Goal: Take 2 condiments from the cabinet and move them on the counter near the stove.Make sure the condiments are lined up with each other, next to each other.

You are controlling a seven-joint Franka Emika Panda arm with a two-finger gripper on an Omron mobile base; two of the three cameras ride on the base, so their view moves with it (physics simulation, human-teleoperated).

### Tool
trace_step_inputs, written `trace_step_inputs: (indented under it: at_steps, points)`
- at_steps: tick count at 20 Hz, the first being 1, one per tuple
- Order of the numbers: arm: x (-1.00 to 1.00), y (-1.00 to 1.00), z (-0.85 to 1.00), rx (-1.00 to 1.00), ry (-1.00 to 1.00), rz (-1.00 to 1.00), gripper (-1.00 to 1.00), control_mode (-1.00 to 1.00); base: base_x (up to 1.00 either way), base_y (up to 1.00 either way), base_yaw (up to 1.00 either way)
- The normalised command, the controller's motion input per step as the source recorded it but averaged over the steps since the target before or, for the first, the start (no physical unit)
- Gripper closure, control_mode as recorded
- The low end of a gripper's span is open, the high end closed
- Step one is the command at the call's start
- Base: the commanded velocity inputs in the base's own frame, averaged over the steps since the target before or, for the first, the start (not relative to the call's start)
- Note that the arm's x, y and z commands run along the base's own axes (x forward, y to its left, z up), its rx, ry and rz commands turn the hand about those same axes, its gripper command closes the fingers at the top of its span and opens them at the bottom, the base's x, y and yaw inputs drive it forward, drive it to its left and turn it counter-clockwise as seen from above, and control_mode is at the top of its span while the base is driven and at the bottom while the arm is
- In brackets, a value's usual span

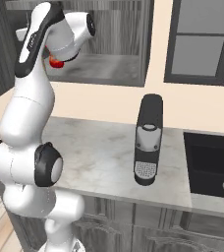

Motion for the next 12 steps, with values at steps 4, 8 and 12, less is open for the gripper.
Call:
trace_step_inputs:
  at_steps: [4,8,12]
  points:
    - [-1.0,-0.34,0.2,0.0,0.0,0.0,1.0,-1.0,0.0,0.0,0.0]
    - [-1.0,-0.41,0.08,-0.02,0.0,0.0,1.0,-1.0,0.0,0.0,0.0]
    - [-0.93,-0.59,-0.04,-0.08,0.0,-0.08,1.0,-1.0,0.0,0.0,0.0]
